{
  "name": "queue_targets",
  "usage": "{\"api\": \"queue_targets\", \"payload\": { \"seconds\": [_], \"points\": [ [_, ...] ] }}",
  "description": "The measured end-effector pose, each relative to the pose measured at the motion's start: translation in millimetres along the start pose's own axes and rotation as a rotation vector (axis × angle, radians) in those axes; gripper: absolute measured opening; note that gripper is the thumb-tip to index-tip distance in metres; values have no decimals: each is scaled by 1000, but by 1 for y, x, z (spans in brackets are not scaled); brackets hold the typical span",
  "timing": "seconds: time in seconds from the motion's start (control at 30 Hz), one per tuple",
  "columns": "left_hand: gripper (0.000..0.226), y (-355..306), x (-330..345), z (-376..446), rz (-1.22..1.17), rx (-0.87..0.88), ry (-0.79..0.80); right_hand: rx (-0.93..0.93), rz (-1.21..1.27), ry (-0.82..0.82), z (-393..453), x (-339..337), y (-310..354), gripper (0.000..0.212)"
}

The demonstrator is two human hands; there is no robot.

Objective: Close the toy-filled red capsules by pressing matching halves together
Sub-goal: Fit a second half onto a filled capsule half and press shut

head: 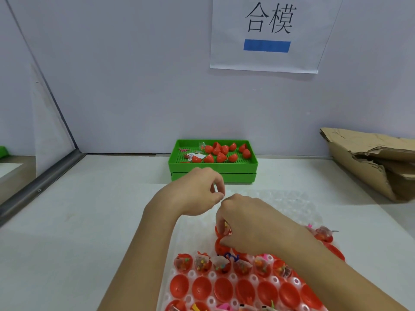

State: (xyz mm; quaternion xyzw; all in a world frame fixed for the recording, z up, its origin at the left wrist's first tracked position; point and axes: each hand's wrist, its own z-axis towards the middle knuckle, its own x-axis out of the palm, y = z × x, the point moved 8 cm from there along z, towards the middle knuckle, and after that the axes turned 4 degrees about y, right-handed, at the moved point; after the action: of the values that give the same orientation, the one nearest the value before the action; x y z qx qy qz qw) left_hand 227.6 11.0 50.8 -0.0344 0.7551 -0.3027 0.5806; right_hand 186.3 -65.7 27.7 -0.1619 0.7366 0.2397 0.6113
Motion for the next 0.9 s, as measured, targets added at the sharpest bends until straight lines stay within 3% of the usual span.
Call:
{"api": "queue_targets", "payload": {
  "seconds": [0.53,0.73,0.9],
  "points": [
    [13,7,-4,-3,-72,-7,-9,-61,69,-119,-10,-29,-15,12],
    [45,-5,0,-9,-411,114,71,-64,188,-232,-23,-61,-45,12],
    [56,-18,-2,-9,-566,162,43,-86,239,-343,-30,-74,-60,20]
  ]
}}
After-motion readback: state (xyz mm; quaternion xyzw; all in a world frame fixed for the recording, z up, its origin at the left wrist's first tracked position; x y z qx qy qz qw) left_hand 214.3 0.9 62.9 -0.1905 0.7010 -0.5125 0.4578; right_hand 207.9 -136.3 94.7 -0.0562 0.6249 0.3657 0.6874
